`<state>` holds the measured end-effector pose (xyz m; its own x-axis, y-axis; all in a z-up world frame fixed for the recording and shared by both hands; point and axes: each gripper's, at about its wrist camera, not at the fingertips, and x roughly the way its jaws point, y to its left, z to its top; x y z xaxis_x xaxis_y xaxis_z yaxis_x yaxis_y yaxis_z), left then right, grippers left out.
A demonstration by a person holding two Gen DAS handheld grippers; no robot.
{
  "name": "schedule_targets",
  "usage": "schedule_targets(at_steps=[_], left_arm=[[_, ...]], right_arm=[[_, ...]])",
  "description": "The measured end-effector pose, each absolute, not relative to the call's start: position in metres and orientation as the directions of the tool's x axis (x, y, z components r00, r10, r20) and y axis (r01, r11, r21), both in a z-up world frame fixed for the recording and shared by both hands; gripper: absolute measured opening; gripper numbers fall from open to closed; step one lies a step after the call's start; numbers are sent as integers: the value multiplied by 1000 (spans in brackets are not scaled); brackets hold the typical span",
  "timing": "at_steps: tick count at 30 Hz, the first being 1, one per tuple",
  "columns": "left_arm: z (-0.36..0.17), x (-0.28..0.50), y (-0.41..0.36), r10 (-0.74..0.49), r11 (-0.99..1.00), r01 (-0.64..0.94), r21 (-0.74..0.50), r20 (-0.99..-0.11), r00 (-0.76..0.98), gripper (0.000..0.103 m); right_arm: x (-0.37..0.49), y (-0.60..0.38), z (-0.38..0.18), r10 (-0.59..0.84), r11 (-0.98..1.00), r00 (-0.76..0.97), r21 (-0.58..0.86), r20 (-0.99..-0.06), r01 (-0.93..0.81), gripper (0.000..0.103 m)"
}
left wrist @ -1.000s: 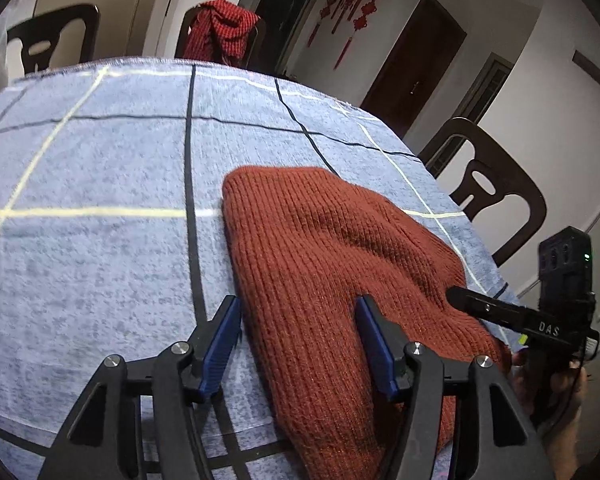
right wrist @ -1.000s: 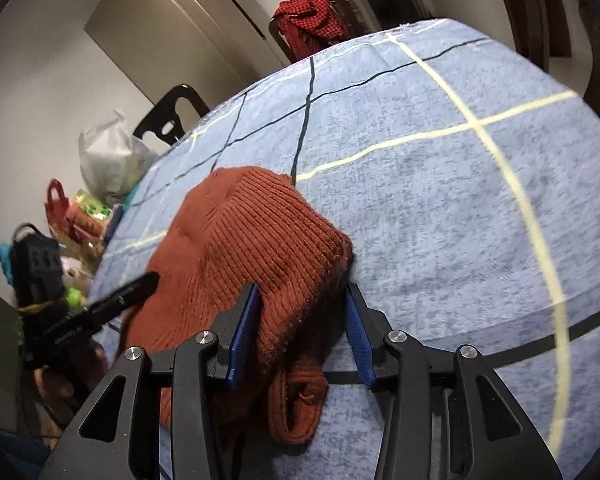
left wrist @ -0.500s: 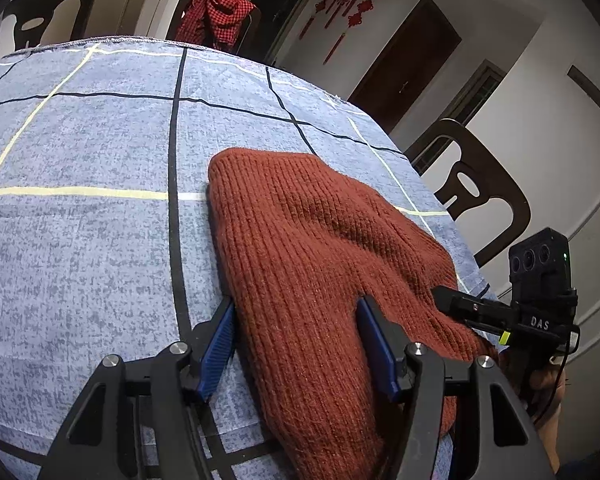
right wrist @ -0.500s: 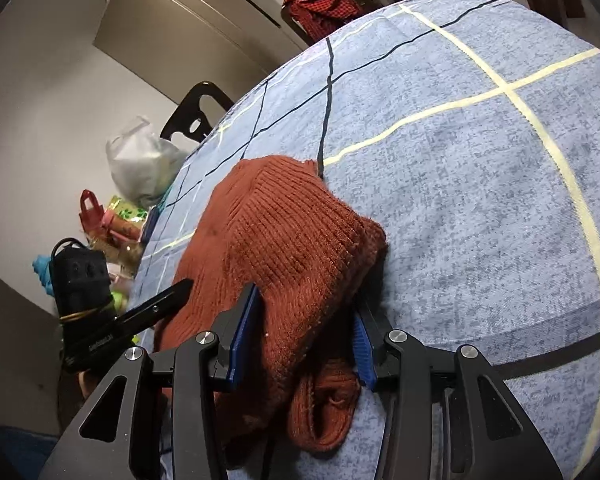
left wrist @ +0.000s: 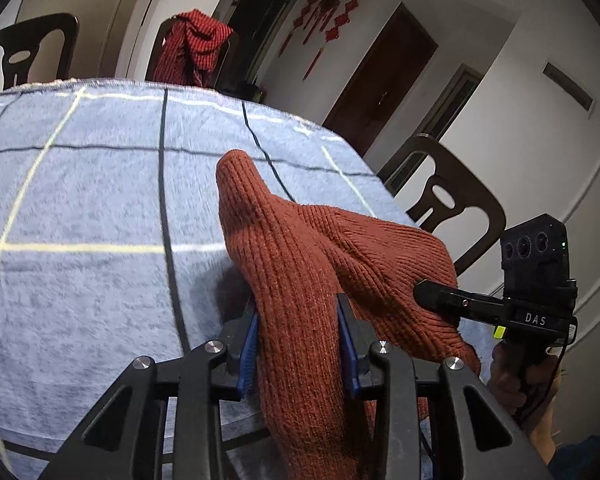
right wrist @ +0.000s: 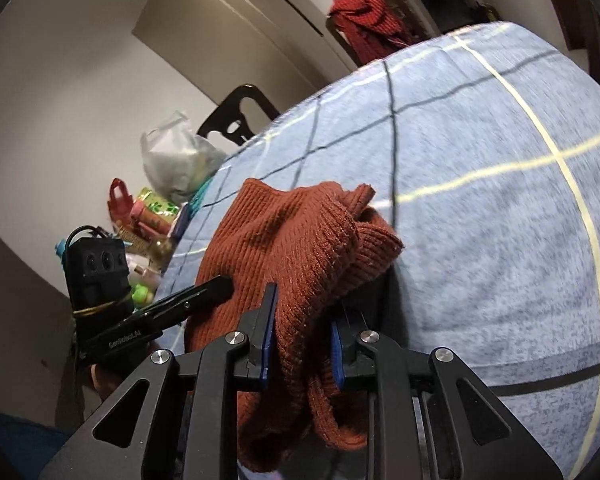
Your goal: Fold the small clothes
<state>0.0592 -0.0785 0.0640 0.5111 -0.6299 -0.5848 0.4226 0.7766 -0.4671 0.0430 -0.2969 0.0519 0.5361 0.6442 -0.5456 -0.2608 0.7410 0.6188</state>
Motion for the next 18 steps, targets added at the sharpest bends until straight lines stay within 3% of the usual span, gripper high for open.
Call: schedule_targets(at_steps=[10,18], left_arm=[[79,72,-12,-562,825,357,-438,-582,587,37],[53,103,35,-495,864,262,-431,-629,599,37]], right_arm=[[82,-240,58,715,684,479,652,-510,-327,22],[123,-189,37,750,656,404,668,-524,-353,22]])
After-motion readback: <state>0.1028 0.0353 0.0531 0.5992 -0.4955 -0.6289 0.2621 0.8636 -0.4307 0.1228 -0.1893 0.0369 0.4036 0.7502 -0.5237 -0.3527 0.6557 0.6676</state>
